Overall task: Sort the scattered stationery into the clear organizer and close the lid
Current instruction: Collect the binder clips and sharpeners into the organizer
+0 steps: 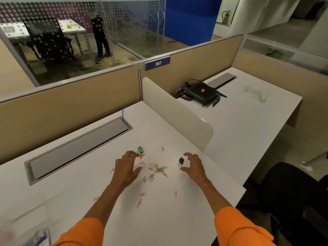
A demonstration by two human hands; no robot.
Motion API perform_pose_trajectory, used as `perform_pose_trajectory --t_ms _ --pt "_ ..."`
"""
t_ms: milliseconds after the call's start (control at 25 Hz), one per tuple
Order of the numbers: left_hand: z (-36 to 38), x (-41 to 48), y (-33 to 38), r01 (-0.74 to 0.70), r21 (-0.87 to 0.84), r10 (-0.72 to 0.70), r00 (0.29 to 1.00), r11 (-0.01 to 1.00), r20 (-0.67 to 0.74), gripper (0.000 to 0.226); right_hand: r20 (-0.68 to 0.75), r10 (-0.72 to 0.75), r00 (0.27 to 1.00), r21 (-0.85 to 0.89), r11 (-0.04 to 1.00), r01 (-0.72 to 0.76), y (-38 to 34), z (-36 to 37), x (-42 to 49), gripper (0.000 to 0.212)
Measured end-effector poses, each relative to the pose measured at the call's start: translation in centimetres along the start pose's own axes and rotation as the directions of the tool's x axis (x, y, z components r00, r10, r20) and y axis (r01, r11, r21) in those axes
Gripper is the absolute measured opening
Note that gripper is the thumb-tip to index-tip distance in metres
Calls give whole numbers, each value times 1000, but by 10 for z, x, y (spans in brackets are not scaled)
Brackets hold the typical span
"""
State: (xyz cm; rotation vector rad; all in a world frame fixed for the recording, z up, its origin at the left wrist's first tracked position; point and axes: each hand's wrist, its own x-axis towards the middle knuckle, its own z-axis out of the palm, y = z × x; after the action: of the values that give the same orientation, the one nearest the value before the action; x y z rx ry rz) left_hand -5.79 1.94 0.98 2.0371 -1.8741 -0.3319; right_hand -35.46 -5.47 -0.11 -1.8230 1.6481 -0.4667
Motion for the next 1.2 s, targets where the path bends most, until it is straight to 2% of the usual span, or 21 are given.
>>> perform_pose_trajectory --t_ms 160,400,560,640,840,1040,1200 --pt "13 21 0 30 -20 -30 999 999 19 56 55 -8 998 -21 1000 9 13 0 13 56" --pt "28 49 0 134 -54 -131 990 990 46 61 157 -87 984 -108 989 105 28 1 34 50" --pt "35 68 -10 175 -34 -173 983 984 61 56 213 -112 971 -104 985 137 31 2 47 42" --pt "35 77 -15 154 -10 -153 986 988 61 54 209 -129 969 -108 982 154 32 3 51 34" --pt "37 99 -36 9 129 -29 987 992 159 73 201 -139 970 -63 986 155 33 3 54 26" --pt "31 116 -30 -99 227 57 981 969 183 50 162 -92 983 56 995 84 30 1 52 24" --pt "28 123 -32 -140 206 100 976 968 193 34 138 -70 988 137 989 51 29 2 47 25"
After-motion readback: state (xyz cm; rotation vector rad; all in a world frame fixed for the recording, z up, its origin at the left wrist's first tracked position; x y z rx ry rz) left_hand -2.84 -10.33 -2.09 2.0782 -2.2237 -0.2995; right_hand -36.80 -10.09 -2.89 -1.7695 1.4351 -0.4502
